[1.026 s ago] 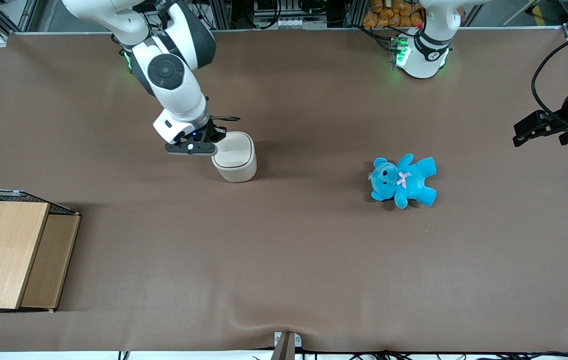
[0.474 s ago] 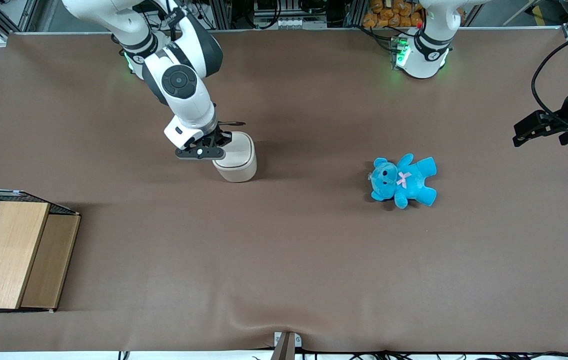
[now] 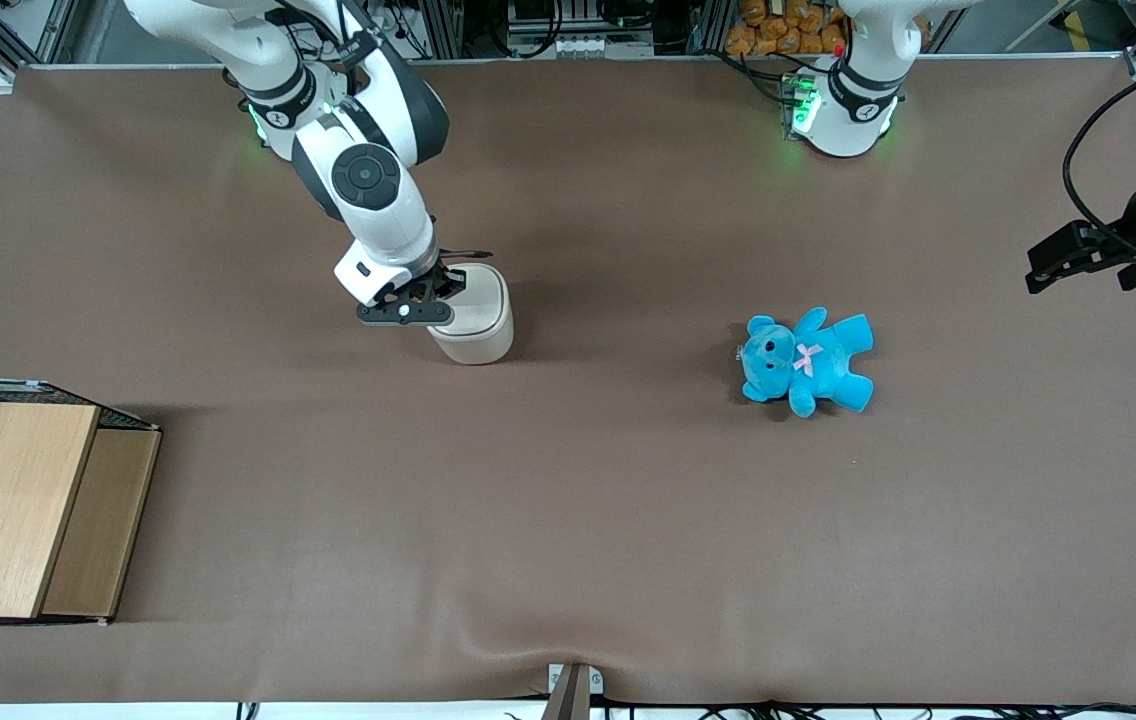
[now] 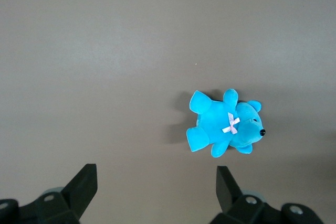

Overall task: Open trash can with right arm
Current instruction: 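Close the right gripper on the lid's rim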

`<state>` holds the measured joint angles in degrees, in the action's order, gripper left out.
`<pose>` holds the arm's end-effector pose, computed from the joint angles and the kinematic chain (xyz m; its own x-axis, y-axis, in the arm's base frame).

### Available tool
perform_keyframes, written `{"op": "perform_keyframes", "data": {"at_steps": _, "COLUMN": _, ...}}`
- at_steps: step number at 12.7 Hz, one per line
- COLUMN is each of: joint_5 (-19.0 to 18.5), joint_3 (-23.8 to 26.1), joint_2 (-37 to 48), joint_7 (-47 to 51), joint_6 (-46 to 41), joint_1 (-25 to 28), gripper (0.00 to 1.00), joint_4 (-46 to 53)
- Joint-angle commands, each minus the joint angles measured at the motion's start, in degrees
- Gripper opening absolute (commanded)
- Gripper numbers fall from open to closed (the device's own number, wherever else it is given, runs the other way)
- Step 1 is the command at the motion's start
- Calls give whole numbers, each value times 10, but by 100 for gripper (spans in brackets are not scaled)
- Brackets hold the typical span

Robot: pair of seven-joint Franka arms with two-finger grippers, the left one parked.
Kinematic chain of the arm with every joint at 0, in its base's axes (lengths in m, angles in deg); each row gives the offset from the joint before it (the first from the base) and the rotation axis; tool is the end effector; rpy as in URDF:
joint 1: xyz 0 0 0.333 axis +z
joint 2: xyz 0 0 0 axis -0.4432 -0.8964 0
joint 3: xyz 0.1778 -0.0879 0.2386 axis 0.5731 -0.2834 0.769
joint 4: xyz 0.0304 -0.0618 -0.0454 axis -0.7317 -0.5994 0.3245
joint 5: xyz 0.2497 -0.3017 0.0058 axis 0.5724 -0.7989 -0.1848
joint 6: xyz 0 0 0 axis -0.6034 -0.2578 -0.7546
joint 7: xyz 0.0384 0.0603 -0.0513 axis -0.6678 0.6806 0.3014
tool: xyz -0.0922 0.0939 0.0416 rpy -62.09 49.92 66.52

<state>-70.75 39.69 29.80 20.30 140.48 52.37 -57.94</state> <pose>0.4476 0.3151 0.2779 0.9981 -0.0001 -0.0614 0.0018 -0.9995 0.0312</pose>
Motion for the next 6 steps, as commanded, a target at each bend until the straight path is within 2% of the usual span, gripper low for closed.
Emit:
{"op": "perform_keyframes", "data": {"at_steps": 1, "joint_5": -12, "joint_3": -1, "joint_2": -7, "joint_7": 16, "joint_6": 41, "joint_1": 3, "gripper": 2, "joint_4": -25}}
{"op": "perform_keyframes", "data": {"at_steps": 4, "joint_5": -12, "joint_3": -1, "joint_2": -12, "joint_7": 16, "joint_6": 45, "joint_1": 2, "gripper": 3, "joint_4": -26}}
{"op": "perform_keyframes", "data": {"at_steps": 5, "joint_5": -11, "joint_3": -1, "joint_2": -6, "joint_7": 15, "joint_6": 34, "joint_1": -3, "gripper": 7, "joint_4": -21}}
{"op": "perform_keyframes", "data": {"at_steps": 6, "joint_5": -9, "joint_3": -1, "joint_2": 6, "joint_7": 21, "joint_6": 10, "joint_1": -4, "gripper": 19, "joint_4": -9}}
